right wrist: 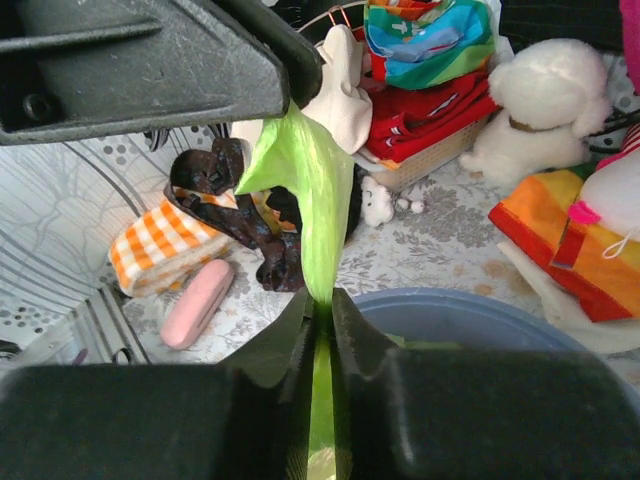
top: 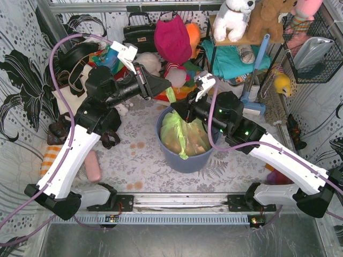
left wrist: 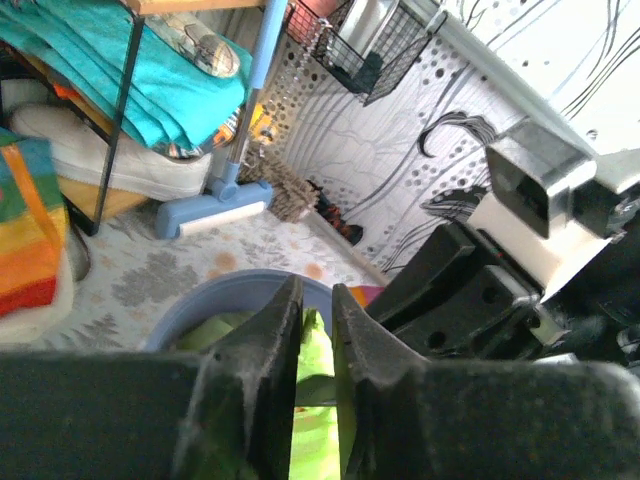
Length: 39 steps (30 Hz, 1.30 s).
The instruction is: Tie the trash bag
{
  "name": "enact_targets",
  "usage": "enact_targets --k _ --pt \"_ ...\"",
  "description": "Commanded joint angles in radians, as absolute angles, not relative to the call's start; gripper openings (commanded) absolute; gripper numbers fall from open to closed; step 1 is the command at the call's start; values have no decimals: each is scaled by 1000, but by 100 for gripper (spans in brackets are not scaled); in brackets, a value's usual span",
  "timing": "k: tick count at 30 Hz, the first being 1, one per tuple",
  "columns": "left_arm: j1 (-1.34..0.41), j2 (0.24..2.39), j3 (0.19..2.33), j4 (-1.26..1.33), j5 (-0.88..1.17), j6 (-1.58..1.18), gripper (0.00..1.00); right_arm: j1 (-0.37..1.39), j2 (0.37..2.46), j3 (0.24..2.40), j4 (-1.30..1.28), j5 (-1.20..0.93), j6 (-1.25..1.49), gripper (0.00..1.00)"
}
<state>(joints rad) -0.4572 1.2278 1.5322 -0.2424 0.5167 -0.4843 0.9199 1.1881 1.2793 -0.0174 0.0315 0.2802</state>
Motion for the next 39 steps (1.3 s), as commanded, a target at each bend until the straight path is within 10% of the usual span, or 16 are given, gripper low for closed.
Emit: enact_targets --k 1,6,21,28,39 --pt "-452 1183 1508 -164 507 -498 44 922 1165 1258 58 19 232 0" --pt "-453 1149 1462 -156 470 -524 69 922 1155 1241 72 22 218 0" --pt "-453 1109 1125 318 647 -736 73 922 1141 1218 131 -49 226 0" --pt "-452 1122 1103 516 652 -800 64 921 1128 1198 146 -67 229 0" --pt "-452 1135 1101 509 645 -800 13 922 1118 1201 136 -66 235 0"
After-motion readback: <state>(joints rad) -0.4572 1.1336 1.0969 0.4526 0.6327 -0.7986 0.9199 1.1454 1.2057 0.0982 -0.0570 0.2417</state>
